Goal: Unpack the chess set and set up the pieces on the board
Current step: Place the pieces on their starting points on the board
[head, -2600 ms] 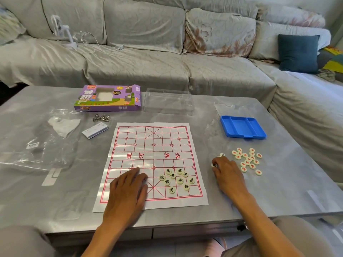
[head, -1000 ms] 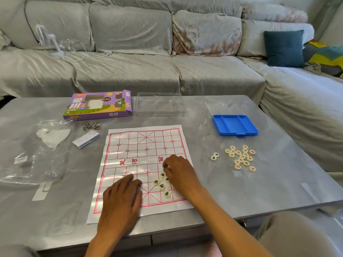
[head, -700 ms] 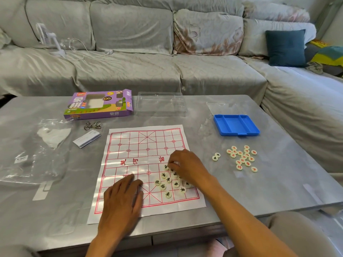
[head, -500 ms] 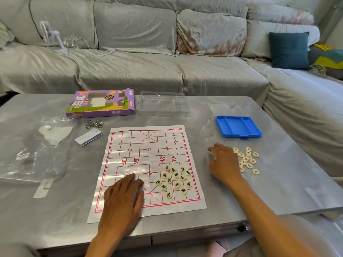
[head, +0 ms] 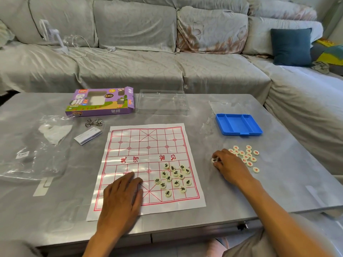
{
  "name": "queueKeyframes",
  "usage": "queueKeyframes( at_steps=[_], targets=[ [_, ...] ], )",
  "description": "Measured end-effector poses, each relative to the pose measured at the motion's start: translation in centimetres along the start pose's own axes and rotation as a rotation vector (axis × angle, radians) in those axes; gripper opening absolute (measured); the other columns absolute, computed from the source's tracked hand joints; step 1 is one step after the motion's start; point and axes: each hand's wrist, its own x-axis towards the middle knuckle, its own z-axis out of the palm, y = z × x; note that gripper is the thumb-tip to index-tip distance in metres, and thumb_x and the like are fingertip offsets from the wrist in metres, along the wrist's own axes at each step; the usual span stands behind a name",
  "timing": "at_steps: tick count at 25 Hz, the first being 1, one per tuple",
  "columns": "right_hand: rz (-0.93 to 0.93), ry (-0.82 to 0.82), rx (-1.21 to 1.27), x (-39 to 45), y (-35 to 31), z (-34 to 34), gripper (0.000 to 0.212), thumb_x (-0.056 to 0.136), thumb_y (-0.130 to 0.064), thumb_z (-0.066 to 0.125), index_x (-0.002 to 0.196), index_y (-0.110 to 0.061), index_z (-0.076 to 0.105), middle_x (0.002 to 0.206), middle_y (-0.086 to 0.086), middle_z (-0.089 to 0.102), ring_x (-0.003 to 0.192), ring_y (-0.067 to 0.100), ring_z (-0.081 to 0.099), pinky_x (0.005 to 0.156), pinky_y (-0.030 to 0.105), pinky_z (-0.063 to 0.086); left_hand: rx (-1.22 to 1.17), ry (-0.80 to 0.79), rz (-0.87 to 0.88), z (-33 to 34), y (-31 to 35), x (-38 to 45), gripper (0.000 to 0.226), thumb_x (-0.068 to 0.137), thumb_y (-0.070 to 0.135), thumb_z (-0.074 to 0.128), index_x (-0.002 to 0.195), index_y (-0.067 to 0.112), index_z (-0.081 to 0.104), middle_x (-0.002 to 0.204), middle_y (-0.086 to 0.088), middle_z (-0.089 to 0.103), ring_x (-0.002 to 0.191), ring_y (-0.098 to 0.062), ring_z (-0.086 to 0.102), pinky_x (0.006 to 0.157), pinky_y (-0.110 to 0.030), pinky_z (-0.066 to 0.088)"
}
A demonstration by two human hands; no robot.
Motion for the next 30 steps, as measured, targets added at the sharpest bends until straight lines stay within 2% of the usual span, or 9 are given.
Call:
queueKeyframes(
  at_steps=[3, 6, 9, 13, 15, 17, 20, 26, 30],
  targets=[
    [0.004, -0.028, -0.046, 0.3, 0.0, -0.2, 0.02, 0.095, -0.031, 0.056, 0.114, -0.025, 0.057, 0.111, -0.001, 0.059, 0.087, 0.011, 0.055, 0.078, 0.022, 0.049, -0.003, -0.004, -0.002, -0.1, 0.0, 0.1, 0.039, 0.092, 0.048, 0.032, 0.113, 0.031, 0.061, 0.127, 0.0, 0.061, 0.114, -0.025, 0.06, 0.097, -0.046, 0.042],
    [0.004, -0.026, -0.089, -0.1, -0.6, -0.2, 0.021, 0.096, -0.028, 0.055, 0.116, -0.021, 0.057, 0.115, 0.001, 0.059, 0.092, 0.013, 0.057, 0.085, 0.023, 0.05, -0.016, -0.002, -0.01, -0.2, 0.1, 0.1, 0.038, 0.092, 0.048, 0.032, 0.112, 0.031, 0.06, 0.127, 0.0, 0.061, 0.115, -0.025, 0.059, 0.098, -0.044, 0.04],
    [-0.002, 0.004, 0.002, -2.0, -2.5, -0.2, 0.02, 0.097, -0.029, 0.051, 0.114, -0.02, 0.057, 0.114, 0.0, 0.057, 0.093, 0.012, 0.055, 0.086, 0.024, 0.048, -0.027, 0.006, -0.001, -0.3, 0.2, 0.0, 0.038, 0.093, 0.047, 0.032, 0.112, 0.03, 0.06, 0.128, 0.001, 0.06, 0.116, -0.025, 0.058, 0.098, -0.044, 0.041],
    [-0.058, 0.017, 0.133, -6.3, -6.4, 2.1, 0.02, 0.098, -0.035, 0.048, 0.105, -0.02, 0.059, 0.106, -0.005, 0.059, 0.085, 0.008, 0.054, 0.068, 0.015, 0.04, -0.045, 0.005, -0.003, -0.4, 0.3, 0.0, 0.039, 0.093, 0.047, 0.031, 0.113, 0.03, 0.06, 0.129, 0.001, 0.059, 0.118, -0.024, 0.056, 0.099, -0.044, 0.041],
    [-0.062, 0.015, 0.187, -7.0, -7.4, 3.1, 0.025, 0.096, -0.041, 0.05, 0.106, -0.021, 0.062, 0.103, -0.006, 0.06, 0.083, 0.007, 0.053, 0.066, 0.014, 0.038, -0.045, 0.0, 0.0, -0.3, 0.2, 0.0, 0.039, 0.093, 0.047, 0.031, 0.114, 0.03, 0.06, 0.13, 0.001, 0.058, 0.119, -0.025, 0.056, 0.099, -0.044, 0.04],
    [-0.061, 0.018, 0.246, -7.0, -7.6, 3.2, 0.03, 0.094, -0.046, 0.05, 0.107, -0.022, 0.062, 0.102, -0.008, 0.061, 0.083, 0.007, 0.054, 0.068, 0.014, 0.04, -0.044, -0.005, 0.0, -0.2, 0.0, 0.0, 0.04, 0.093, 0.047, 0.031, 0.114, 0.029, 0.06, 0.129, 0.0, 0.059, 0.118, -0.026, 0.057, 0.099, -0.045, 0.04],
    [-0.063, 0.024, 0.281, -7.3, -7.1, 2.6, 0.028, 0.096, -0.043, 0.049, 0.113, -0.024, 0.061, 0.11, -0.009, 0.064, 0.09, 0.008, 0.058, 0.078, 0.019, 0.049, -0.045, -0.021, 0.006, -0.3, 0.0, 0.1, 0.044, 0.092, 0.051, 0.031, 0.113, 0.028, 0.062, 0.128, -0.002, 0.06, 0.115, -0.029, 0.059, 0.097, -0.049, 0.041],
    [-0.098, 0.009, 0.134, -8.4, -4.8, 1.4, 0.035, 0.099, -0.044, 0.038, 0.131, -0.032, 0.048, 0.132, -0.011, 0.055, 0.114, 0.012, 0.053, 0.09, 0.022, 0.043, -0.036, -0.075, 0.006, -1.0, 0.5, 0.5, 0.051, 0.081, 0.061, 0.038, 0.109, 0.028, 0.065, 0.127, -0.006, 0.062, 0.112, -0.035, 0.061, 0.092, -0.055, 0.043],
    [-0.025, 0.077, 0.093, -7.9, -3.1, 1.0, 0.031, 0.099, -0.033, 0.043, 0.129, -0.03, 0.05, 0.133, -0.009, 0.054, 0.113, 0.012, 0.054, 0.091, 0.024, 0.044, -0.054, -0.121, -0.002, -0.7, 0.4, 0.3, 0.061, 0.08, 0.07, 0.032, 0.118, 0.033, 0.06, 0.138, -0.001, 0.053, 0.125, -0.03, 0.051, 0.101, -0.052, 0.037]
  ],
)
